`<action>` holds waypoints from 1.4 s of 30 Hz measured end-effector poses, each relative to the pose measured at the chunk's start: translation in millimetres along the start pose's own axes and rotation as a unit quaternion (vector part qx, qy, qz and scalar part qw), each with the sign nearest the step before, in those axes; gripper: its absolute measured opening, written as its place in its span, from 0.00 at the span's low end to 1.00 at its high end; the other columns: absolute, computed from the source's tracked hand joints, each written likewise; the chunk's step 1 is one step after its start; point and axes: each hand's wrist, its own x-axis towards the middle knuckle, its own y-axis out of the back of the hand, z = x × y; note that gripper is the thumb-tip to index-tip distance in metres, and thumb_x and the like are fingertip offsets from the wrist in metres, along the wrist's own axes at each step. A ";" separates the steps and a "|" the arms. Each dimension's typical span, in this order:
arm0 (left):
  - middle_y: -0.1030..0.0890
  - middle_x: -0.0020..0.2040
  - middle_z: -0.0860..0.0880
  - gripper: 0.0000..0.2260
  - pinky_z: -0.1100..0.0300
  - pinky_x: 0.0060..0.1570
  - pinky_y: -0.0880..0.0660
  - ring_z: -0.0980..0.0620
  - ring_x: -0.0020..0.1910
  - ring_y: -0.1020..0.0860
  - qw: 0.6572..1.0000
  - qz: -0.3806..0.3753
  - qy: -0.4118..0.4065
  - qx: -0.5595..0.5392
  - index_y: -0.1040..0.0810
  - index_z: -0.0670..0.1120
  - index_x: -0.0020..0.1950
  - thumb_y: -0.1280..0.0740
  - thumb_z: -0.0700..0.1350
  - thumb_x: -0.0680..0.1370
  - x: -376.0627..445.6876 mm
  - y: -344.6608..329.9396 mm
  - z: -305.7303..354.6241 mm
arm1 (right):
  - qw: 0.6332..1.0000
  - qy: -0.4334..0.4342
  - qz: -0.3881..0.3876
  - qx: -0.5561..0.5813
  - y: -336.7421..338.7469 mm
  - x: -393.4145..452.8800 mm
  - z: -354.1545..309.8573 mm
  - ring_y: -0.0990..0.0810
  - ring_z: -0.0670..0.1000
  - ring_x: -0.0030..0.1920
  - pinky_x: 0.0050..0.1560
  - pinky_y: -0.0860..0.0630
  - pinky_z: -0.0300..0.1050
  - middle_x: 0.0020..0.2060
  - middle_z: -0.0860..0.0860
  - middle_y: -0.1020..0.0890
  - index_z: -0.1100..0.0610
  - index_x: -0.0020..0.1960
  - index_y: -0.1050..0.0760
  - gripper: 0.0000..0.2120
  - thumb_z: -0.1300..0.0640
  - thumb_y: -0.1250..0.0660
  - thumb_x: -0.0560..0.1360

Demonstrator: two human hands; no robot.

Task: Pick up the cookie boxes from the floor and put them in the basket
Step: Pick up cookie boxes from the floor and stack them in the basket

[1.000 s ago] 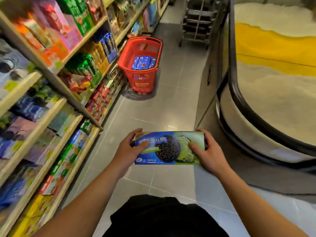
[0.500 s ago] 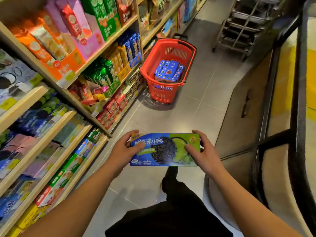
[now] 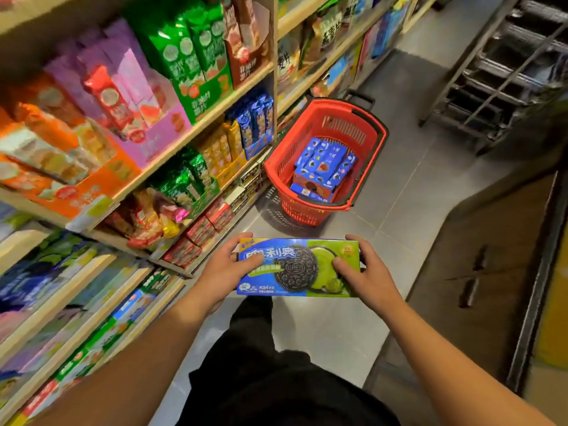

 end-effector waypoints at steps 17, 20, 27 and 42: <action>0.19 0.51 0.51 0.21 0.74 0.35 0.26 0.67 0.39 0.20 0.951 -0.107 -0.025 0.288 0.27 0.50 0.64 0.26 0.42 0.73 295.1 -42.6 172.9 | 0.982 -0.131 0.099 0.090 31.7 232.4 -39.1 0.19 0.40 0.49 0.52 0.22 0.43 0.49 0.43 0.17 0.44 0.64 0.29 0.23 0.54 0.26 0.72; 0.19 0.54 0.47 0.22 0.73 0.37 0.25 0.65 0.40 0.20 0.948 -0.099 -0.007 0.303 0.27 0.50 0.65 0.26 0.41 0.73 338.6 -56.9 181.8 | 0.983 -0.142 0.083 0.083 40.7 281.0 -27.0 0.19 0.43 0.50 0.56 0.22 0.47 0.50 0.45 0.17 0.44 0.65 0.30 0.24 0.54 0.26 0.72; 0.22 0.57 0.51 0.28 0.79 0.38 0.30 0.58 0.48 0.21 0.930 -0.062 0.028 0.360 0.30 0.50 0.70 0.26 0.42 0.72 454.5 -81.1 168.4 | 0.981 -0.187 0.046 0.024 35.8 389.6 21.0 0.17 0.48 0.52 0.57 0.22 0.52 0.52 0.43 0.16 0.40 0.69 0.34 0.33 0.37 0.30 0.67; 0.20 0.61 0.46 0.41 0.54 0.62 0.27 0.49 0.60 0.22 0.870 -0.045 0.051 0.489 0.33 0.49 0.73 0.31 0.64 0.64 670.9 -81.2 3.2 | 0.955 -0.269 0.104 -0.065 -63.8 557.1 175.2 0.21 0.57 0.58 0.58 0.28 0.45 0.60 0.55 0.19 0.51 0.75 0.35 0.31 0.53 0.30 0.74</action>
